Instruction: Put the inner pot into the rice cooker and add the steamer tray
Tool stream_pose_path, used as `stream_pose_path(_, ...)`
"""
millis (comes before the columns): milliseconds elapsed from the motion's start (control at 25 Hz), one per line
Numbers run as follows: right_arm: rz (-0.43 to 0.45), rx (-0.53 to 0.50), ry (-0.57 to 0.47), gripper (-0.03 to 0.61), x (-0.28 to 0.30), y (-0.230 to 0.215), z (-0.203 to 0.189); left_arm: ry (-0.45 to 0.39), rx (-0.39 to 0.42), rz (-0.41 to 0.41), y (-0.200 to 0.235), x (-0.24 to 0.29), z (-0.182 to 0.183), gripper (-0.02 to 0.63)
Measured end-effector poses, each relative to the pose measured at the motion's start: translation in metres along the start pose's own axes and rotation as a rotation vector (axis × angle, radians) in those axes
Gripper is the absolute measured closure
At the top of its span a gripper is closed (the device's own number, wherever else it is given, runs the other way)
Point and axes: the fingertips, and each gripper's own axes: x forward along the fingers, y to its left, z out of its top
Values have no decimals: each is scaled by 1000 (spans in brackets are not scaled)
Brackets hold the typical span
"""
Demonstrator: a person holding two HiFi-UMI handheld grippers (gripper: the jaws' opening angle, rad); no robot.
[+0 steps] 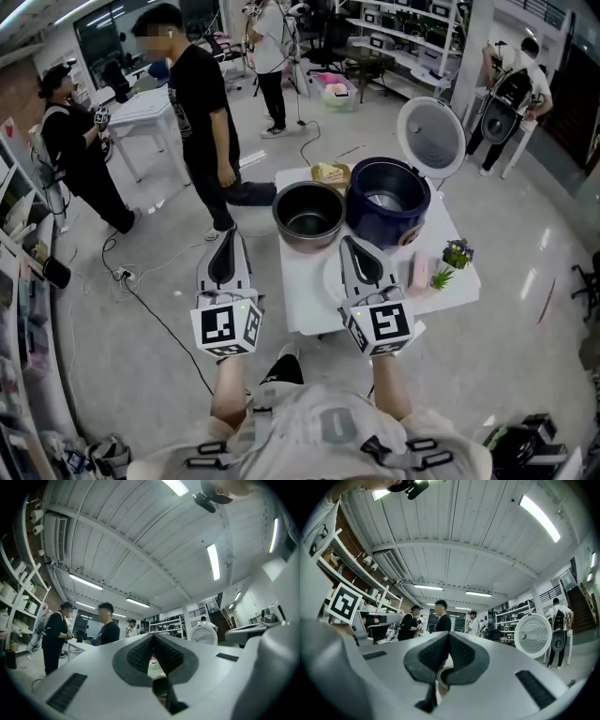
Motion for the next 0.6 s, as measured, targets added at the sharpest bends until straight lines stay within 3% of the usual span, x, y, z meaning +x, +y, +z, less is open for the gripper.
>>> stream_pose_path(120,-41,5,-16,572,41,-18,5,-15,-2,-41,13,49,0,592)
stream_pose_path(320,-81,-8,-35,572,102,-38,6,-58,-82,-104,39,118,-3,592)
stream_pose_path(600,-87,-28,-61,572,184,-27,12,-90,-87,-148,89,185,-6,592)
